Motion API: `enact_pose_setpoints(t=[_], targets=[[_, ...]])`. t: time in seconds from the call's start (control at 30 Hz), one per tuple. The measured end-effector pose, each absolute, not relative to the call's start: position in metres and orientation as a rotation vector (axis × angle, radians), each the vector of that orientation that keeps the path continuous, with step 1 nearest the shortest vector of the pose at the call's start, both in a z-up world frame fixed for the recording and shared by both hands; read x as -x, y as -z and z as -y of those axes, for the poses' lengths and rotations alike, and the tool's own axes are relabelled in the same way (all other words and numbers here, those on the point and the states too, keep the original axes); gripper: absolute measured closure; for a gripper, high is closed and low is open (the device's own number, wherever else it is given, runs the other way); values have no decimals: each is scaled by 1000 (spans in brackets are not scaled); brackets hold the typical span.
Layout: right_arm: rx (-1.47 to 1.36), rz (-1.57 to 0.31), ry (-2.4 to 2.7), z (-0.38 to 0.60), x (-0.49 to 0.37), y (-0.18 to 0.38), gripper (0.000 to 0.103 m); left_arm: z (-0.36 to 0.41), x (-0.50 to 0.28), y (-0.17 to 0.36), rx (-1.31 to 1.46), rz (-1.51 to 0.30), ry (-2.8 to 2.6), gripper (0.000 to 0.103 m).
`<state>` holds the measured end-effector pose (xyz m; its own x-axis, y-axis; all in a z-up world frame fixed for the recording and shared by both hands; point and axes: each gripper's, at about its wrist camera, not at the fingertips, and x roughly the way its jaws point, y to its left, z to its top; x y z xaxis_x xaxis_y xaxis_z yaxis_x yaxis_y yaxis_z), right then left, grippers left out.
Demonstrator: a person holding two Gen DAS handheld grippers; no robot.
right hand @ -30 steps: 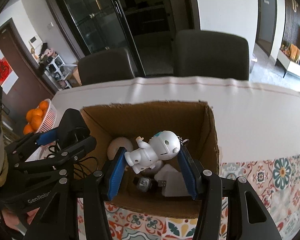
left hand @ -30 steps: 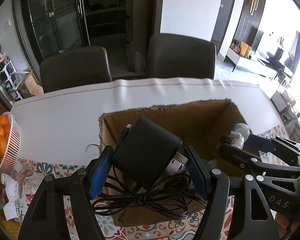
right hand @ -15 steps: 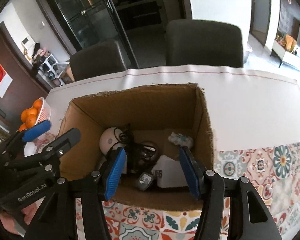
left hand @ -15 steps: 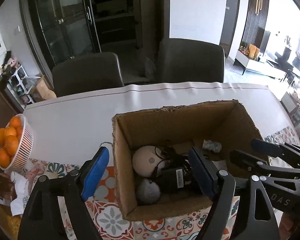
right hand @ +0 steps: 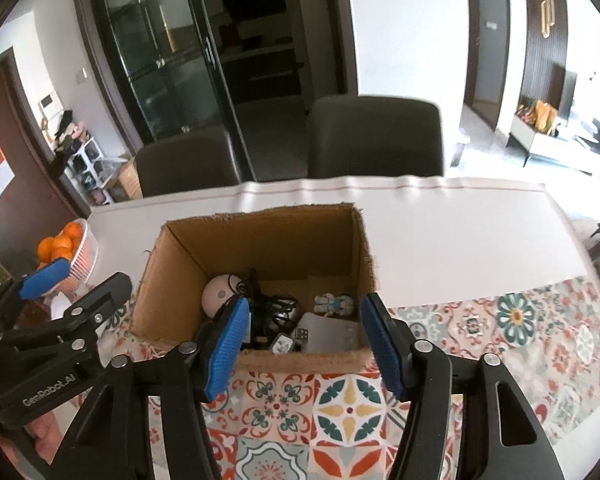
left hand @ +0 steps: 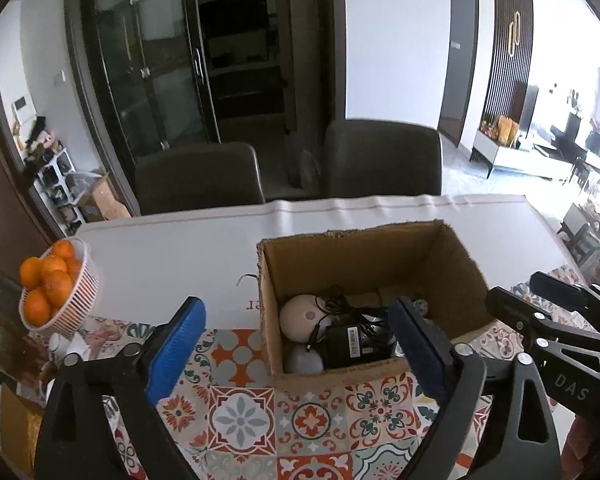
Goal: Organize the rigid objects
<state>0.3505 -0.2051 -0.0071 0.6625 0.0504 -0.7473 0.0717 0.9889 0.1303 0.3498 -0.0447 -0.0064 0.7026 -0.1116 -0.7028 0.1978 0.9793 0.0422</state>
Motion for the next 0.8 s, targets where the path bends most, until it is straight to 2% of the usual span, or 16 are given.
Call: enact_pose_setpoints(t=[0.27,0.8], targets=[[-117,-733,112,205,-298,-29,20,37,-302,-24,-115,-664,137,0],[-52,-583,164,193,-215,-65,15,28,-211,-51,-138,-510,97,0]])
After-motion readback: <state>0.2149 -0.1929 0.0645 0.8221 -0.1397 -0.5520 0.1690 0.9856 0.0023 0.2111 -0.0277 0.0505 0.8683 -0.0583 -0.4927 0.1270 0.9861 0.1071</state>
